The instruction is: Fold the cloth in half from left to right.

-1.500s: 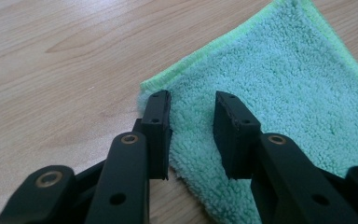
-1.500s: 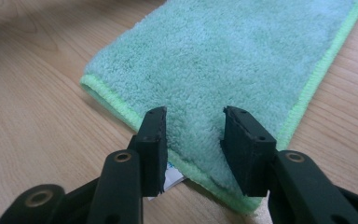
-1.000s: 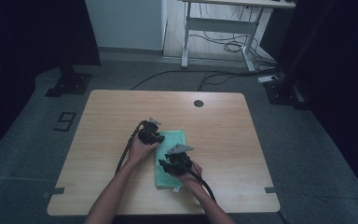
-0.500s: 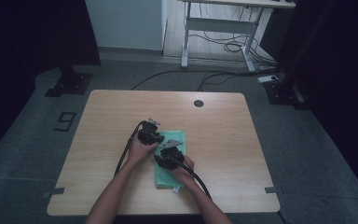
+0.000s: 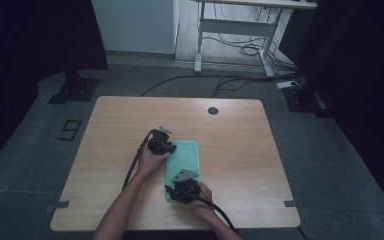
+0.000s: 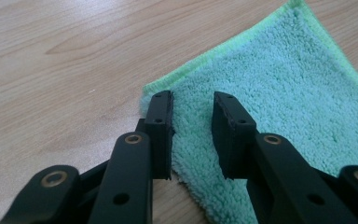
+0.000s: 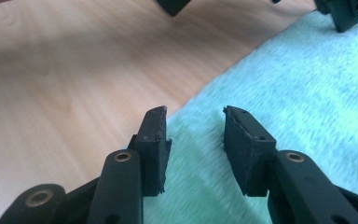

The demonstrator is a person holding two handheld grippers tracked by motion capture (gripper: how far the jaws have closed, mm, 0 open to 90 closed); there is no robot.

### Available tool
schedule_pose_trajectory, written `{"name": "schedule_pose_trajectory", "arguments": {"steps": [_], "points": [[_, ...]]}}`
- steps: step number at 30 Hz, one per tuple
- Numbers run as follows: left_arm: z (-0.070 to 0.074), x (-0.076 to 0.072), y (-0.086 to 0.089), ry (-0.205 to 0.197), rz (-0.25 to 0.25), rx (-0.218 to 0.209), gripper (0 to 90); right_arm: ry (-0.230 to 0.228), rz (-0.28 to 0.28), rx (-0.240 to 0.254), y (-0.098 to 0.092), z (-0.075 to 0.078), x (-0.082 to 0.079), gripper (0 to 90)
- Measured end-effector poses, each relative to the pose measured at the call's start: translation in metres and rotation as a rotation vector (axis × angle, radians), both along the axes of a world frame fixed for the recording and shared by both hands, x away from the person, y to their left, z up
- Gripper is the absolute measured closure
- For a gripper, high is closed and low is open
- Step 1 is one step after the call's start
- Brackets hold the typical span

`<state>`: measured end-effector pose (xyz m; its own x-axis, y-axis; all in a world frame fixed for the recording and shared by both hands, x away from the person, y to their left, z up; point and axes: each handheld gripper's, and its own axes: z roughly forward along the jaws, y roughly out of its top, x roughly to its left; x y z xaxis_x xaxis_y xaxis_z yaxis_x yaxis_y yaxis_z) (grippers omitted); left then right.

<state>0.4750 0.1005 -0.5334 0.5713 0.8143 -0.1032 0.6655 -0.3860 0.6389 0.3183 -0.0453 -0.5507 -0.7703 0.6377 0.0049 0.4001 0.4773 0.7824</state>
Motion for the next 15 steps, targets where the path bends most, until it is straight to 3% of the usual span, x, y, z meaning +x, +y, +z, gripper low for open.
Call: {"name": "schedule_pose_trajectory", "arguments": {"steps": [10, 15], "points": [[0.0, 0.0, 0.0, 0.001, 0.002, -0.001, 69.1, -0.031, 0.03, -0.017, 0.0, -0.001, -0.024, 60.5], [0.0, 0.0, 0.0, 0.0, 0.002, -0.002, 69.1, -0.023, 0.032, -0.013, -0.001, -0.001, -0.025, 60.8]]}}
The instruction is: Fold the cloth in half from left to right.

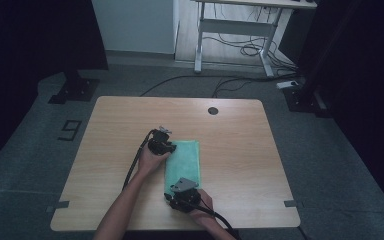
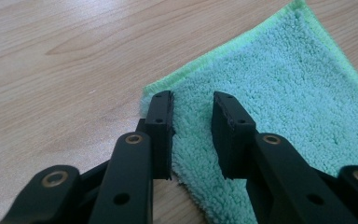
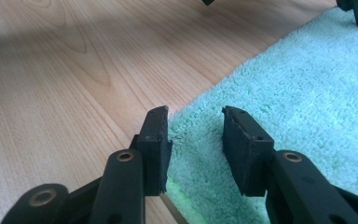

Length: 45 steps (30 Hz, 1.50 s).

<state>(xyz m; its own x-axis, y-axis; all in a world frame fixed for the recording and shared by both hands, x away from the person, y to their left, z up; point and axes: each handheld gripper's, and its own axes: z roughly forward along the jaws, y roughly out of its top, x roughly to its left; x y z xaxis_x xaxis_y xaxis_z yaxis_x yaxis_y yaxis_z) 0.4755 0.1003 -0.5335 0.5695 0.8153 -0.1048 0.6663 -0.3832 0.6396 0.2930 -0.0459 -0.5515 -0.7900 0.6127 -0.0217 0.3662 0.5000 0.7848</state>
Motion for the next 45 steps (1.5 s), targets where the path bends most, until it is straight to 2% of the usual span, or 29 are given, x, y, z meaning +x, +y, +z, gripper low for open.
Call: {"name": "schedule_pose_trajectory", "arguments": {"steps": [4, 11, 14, 16, 18, 21, 25, 29, 36, 38, 45], "points": [[-0.001, 0.001, 0.0, -0.003, 0.001, -0.014, 69.2, 0.008, -0.006, 0.006, 0.0, 0.0, 0.0, 61.0], [0.0, 0.002, -0.001, 0.001, -0.007, -0.008, 67.8, 0.028, -0.011, 0.023, -0.001, 0.0, 0.0, 60.0], [0.003, -0.002, 0.0, -0.028, -0.012, -0.013, 66.4, 0.066, 0.001, 0.066, -0.006, 0.003, 0.003, 56.0], [0.006, -0.006, 0.002, -0.047, -0.016, -0.026, 66.7, 0.057, -0.007, 0.103, -0.013, 0.01, 0.006, 55.9], [0.009, -0.009, 0.005, -0.059, -0.019, -0.022, 66.0, 0.045, -0.029, 0.119, -0.023, 0.019, 0.011, 55.5], [0.015, -0.011, 0.012, -0.064, -0.014, -0.047, 65.6, 0.037, -0.068, 0.132, -0.039, 0.028, 0.026, 54.6], [0.02, -0.014, 0.018, -0.066, -0.015, -0.047, 65.4, 0.031, -0.116, 0.126, -0.054, 0.032, 0.046, 54.1], [0.022, -0.016, 0.024, -0.059, -0.015, -0.063, 64.9, 0.042, -0.143, 0.127, -0.064, 0.029, 0.063, 53.9], [0.024, -0.018, 0.03, -0.059, -0.01, -0.067, 65.4, 0.048, -0.166, 0.136, -0.072, 0.025, 0.086, 53.6], [0.024, -0.018, 0.031, -0.06, -0.009, -0.066, 65.2, 0.047, -0.167, 0.156, -0.074, 0.023, 0.09, 53.7], [0.024, -0.017, 0.036, -0.052, 0.0, -0.073, 64.7, 0.068, -0.203, 0.157, -0.077, 0.013, 0.103, 53.6]]}}
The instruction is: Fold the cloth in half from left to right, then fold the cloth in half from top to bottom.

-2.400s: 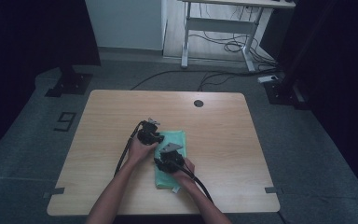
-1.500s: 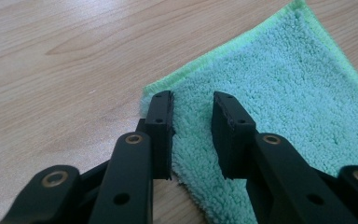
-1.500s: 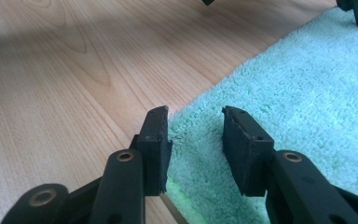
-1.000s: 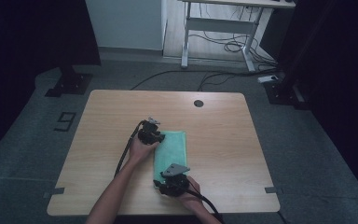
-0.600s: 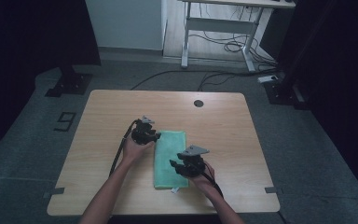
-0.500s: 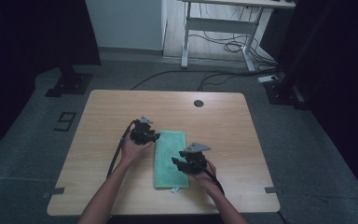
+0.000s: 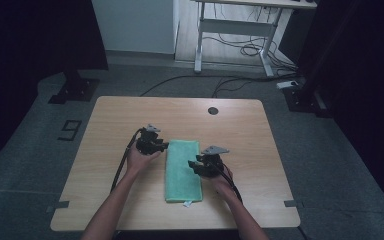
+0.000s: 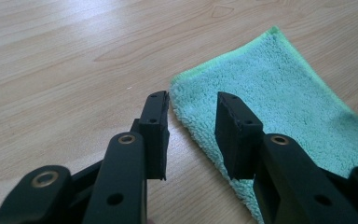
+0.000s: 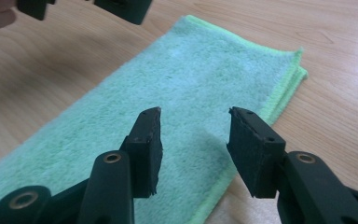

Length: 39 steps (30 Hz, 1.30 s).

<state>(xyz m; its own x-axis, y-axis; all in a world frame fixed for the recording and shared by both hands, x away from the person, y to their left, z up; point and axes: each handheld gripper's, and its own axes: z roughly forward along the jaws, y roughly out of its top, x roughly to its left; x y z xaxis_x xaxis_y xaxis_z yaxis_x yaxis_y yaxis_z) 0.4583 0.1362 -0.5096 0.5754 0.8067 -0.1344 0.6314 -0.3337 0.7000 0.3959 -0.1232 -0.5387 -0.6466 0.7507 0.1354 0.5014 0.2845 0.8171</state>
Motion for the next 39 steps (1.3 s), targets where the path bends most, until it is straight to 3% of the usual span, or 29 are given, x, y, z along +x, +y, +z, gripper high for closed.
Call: {"name": "schedule_pose_trajectory", "arguments": {"steps": [5, 7, 20, 39], "points": [[-0.002, 0.001, 0.003, 0.01, 0.014, -0.01, 64.7, 0.008, -0.015, 0.009, -0.002, -0.003, 0.006, 53.1], [-0.004, 0.002, 0.004, 0.014, 0.017, -0.013, 64.7, -0.001, -0.02, -0.03, -0.001, -0.001, 0.009, 52.3], [-0.006, 0.005, 0.004, 0.023, 0.025, -0.021, 65.1, -0.022, -0.032, -0.015, 0.0, 0.013, 0.035, 51.4], [-0.01, 0.01, 0.001, 0.025, 0.032, -0.032, 64.3, 0.025, -0.081, -0.008, -0.002, 0.001, 0.062, 50.5]]}}
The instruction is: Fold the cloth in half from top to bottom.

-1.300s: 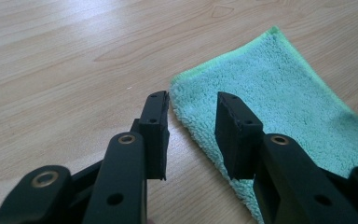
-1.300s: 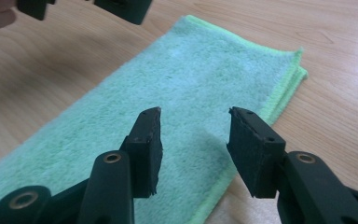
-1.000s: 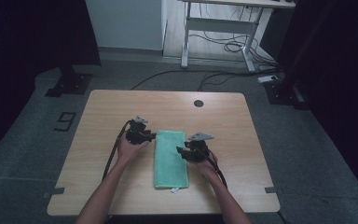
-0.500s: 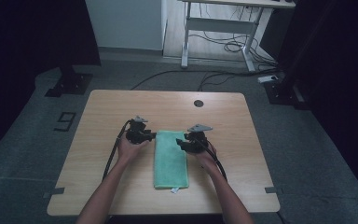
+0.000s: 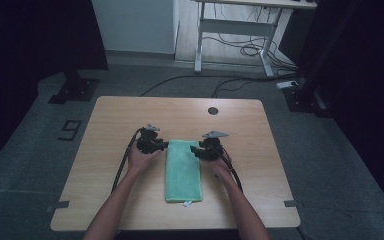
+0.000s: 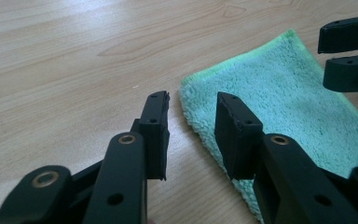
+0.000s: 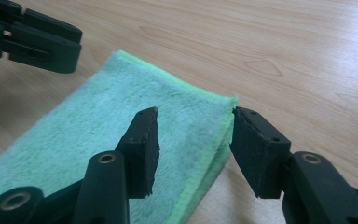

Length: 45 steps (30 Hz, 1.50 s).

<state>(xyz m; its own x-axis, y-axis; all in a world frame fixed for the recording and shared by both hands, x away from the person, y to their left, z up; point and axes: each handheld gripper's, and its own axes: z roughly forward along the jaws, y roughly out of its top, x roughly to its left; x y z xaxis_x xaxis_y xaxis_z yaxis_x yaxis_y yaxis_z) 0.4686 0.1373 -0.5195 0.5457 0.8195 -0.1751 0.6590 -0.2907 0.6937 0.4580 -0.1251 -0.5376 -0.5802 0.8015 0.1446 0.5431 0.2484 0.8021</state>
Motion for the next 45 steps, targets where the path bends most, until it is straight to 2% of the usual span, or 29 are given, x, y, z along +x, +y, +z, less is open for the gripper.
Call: {"name": "schedule_pose_trajectory", "arguments": {"steps": [5, 9, 16, 20, 23, 29, 33, 37, 38, 39, 40, 42, 45], "points": [[0.003, 0.004, -0.004, 0.002, -0.003, 0.0, 63.3, -0.012, -0.006, -0.005, 0.001, 0.003, 0.007, 50.6], [0.003, 0.008, -0.007, 0.005, -0.001, 0.007, 62.9, -0.003, -0.012, -0.008, 0.002, 0.002, 0.012, 50.5], [-0.006, 0.016, -0.013, 0.026, 0.0, 0.004, 62.6, 0.014, -0.034, -0.014, 0.001, 0.0, 0.022, 50.8], [-0.01, 0.019, -0.014, 0.032, 0.002, 0.0, 62.1, 0.026, -0.044, -0.025, 0.002, -0.005, 0.026, 51.1], [-0.014, 0.021, -0.016, 0.041, 0.001, 0.013, 61.3, 0.044, -0.058, -0.034, 0.0, -0.012, 0.029, 51.0], [-0.017, 0.022, -0.018, 0.043, 0.0, 0.018, 61.0, 0.026, -0.05, -0.046, 0.002, -0.014, 0.03, 52.0], [-0.018, 0.022, -0.019, 0.039, -0.005, 0.017, 61.5, 0.009, -0.037, -0.08, 0.006, -0.014, 0.028, 57.6], [-0.019, 0.02, -0.023, 0.031, -0.015, 0.019, 66.0, 0.012, -0.017, -0.079, 0.009, -0.014, 0.027, 69.4], [-0.019, 0.02, -0.023, 0.031, -0.015, 0.019, 69.2, 0.012, -0.017, -0.079, 0.009, -0.014, 0.027, 69.4], [-0.019, 0.019, -0.024, 0.036, -0.026, 0.019, 72.1, 0.024, 0.002, -0.069, 0.009, -0.013, 0.027, 76.7], [-0.019, 0.019, -0.024, 0.036, -0.026, 0.019, 74.5, 0.033, 0.008, -0.06, 0.009, -0.013, 0.027, 78.9], [-0.02, 0.018, -0.024, 0.043, -0.032, 0.008, 78.4, 0.052, 0.013, -0.04, 0.008, -0.013, 0.028, 81.4], [-0.02, 0.017, -0.024, 0.04, -0.035, 0.008, 82.8, 0.057, 0.016, -0.038, 0.008, -0.013, 0.028, 82.8]]}}
